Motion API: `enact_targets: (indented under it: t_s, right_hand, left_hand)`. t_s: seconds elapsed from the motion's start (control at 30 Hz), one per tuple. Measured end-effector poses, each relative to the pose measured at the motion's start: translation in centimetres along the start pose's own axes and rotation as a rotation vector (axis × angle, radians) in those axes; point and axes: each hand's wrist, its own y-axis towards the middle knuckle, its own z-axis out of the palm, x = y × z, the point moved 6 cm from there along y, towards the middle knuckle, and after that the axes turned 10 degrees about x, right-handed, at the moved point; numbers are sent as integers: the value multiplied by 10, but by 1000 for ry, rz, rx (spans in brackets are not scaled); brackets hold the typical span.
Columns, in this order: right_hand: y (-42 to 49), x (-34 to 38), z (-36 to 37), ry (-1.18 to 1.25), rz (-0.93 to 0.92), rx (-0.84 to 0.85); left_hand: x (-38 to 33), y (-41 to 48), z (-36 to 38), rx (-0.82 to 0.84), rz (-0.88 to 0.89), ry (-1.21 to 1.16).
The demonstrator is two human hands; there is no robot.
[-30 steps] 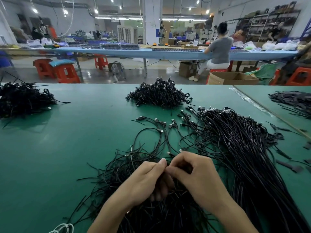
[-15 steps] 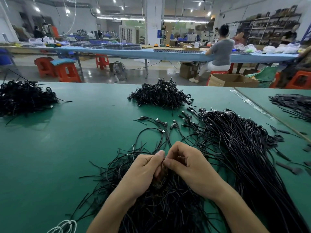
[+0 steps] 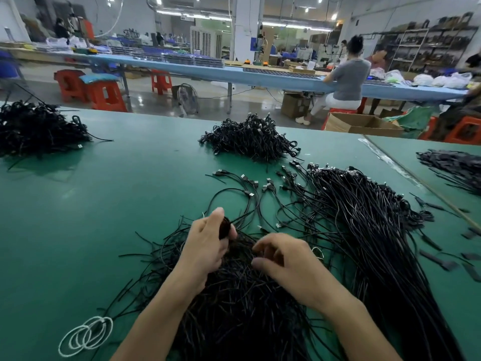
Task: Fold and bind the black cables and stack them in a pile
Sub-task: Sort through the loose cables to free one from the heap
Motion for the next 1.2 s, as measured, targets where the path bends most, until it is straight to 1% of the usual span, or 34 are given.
enact_targets:
  t_s: [0.07, 0.13, 0.3, 0.37, 0.43, 0.5, 0.57, 0.63, 0.7, 0.77, 0.83, 0.87, 0.9, 0.97, 1.07, 1.13, 1.2]
  right_hand:
    - [-4, -7, 15, -139, 41, 148]
    - [-6, -6, 22, -201, 44, 179]
    - [-8, -1, 31, -304, 3, 138]
    - [-9, -1, 31, -301, -25, 93]
    - [-11, 2, 27, -248, -59, 9]
    - [-12, 6, 17, -153, -89, -129]
    - [-16, 9, 1, -11, -92, -339]
    - [-21, 9, -15, 168, -74, -554]
    - [-23, 7, -23, 395, -47, -694]
    - [-21, 5, -22, 727, -44, -752]
    - [-17, 9, -14, 1049, -58, -713]
    - [-16, 13, -9, 1129, -68, -673]
    - [-16, 18, -5, 1151, -83, -630]
    - [-16, 26, 1, 1068, -104, -554]
    - [-16, 33, 4, 770, -84, -483]
    - [-17, 41, 3, 567, -109, -480]
    - [-20, 50, 1, 437, -148, -495]
  left_hand:
    - [-3, -1, -6, -40, 23, -26]
    - [-5, -2, -7, -73, 46, -14]
    - [-9, -4, -9, -155, 131, -15]
    - [-11, -5, -10, -173, 162, -23]
    - [-12, -6, -9, -184, 174, 0]
    - [-11, -6, -6, -174, 152, 37]
    - [-10, -6, -1, -139, 123, 70]
    - [-9, -8, 5, -79, 88, 49]
    - [-9, -11, 13, 18, 60, 36]
    - [-10, -15, 23, 120, 52, 88]
    - [-12, -18, 32, 177, 70, 125]
    - [-14, -20, 34, 185, 86, 118]
    - [-15, -20, 36, 183, 102, 93]
    - [-18, -21, 35, 171, 137, 39]
    - [-22, -20, 30, 153, 215, 25]
    - [-22, -19, 27, 118, 235, 9]
    - [-19, -17, 24, 62, 211, -19]
